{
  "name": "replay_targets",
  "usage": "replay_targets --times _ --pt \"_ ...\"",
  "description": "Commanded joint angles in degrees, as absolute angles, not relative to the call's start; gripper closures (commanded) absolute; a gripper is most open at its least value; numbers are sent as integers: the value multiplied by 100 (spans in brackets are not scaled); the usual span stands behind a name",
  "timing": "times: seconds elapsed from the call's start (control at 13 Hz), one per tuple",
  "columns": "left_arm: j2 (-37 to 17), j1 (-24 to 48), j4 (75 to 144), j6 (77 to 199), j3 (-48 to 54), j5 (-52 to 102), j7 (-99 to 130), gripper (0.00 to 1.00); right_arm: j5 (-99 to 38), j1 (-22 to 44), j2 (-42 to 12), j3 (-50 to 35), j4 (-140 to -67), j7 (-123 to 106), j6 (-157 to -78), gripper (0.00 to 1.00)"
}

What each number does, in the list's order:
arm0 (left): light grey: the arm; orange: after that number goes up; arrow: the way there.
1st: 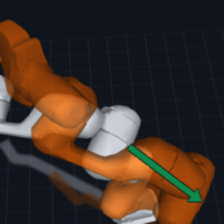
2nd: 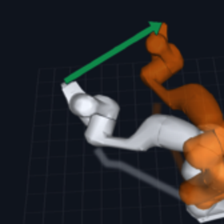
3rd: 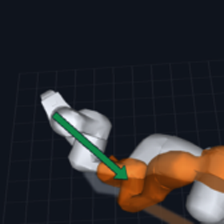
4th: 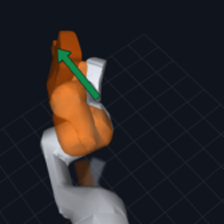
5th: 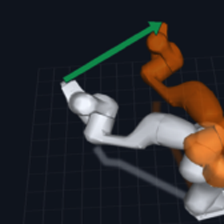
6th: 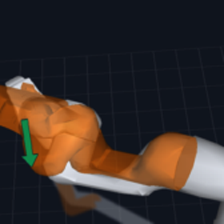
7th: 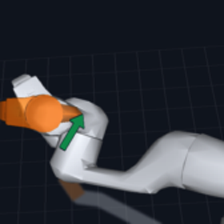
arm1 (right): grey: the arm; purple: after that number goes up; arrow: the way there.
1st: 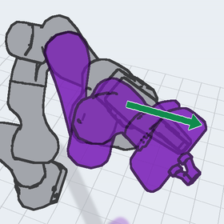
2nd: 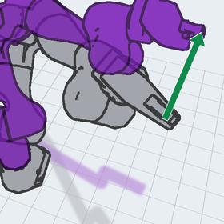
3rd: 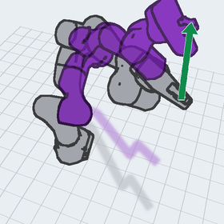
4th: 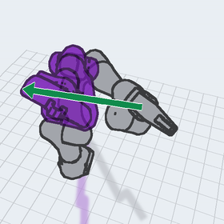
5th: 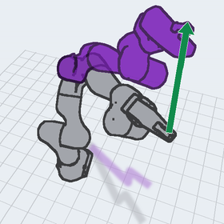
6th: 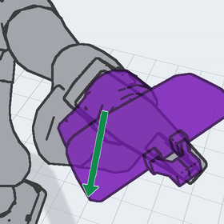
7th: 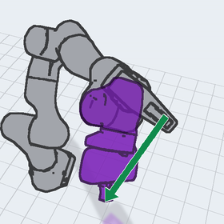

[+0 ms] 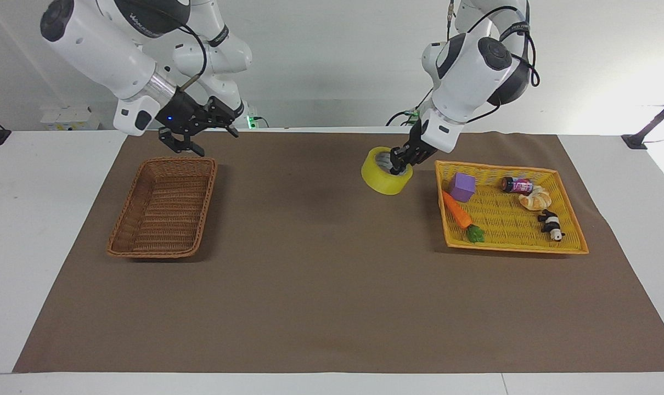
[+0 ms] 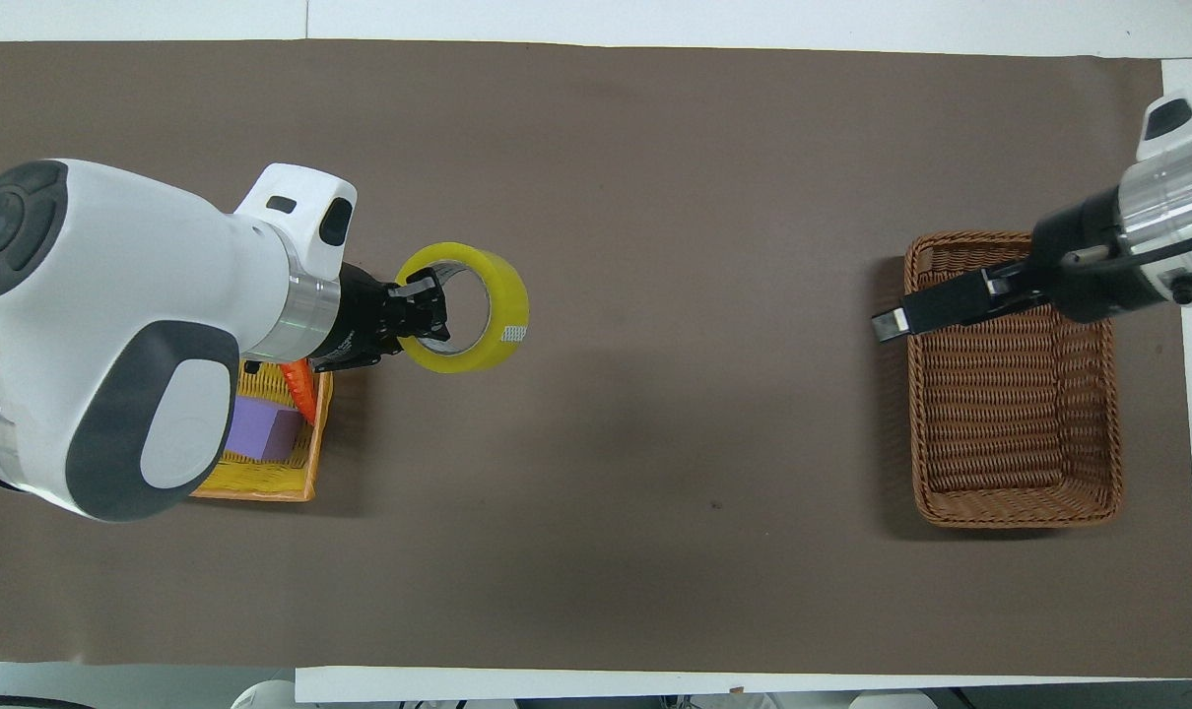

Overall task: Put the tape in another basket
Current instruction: 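Lift the tape with the left gripper while the right gripper reaches toward it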

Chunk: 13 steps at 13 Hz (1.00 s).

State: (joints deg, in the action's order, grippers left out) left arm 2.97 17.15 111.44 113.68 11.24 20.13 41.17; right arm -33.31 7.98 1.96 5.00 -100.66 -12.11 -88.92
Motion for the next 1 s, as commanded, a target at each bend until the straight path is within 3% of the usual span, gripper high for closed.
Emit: replay_targets --times 0.0,0.31,0.46,0.92 --pt "422 1784 11241 11329 1116 2171 4096 100 -4758 879 387 457 -10984 -1196 -9489 1" --pt "484 1925 11443 11382 1107 2171 4104 100 -5052 1888 167 431 -11336 -1239 -10712 1" --pt "483 1925 11452 11391 1107 2171 4113 100 -5640 1951 132 431 -11645 -1501 -10906 1" --pt "492 1951 11461 11329 1107 2171 4131 100 -7171 2249 -386 422 -11637 -1697 -11152 1"
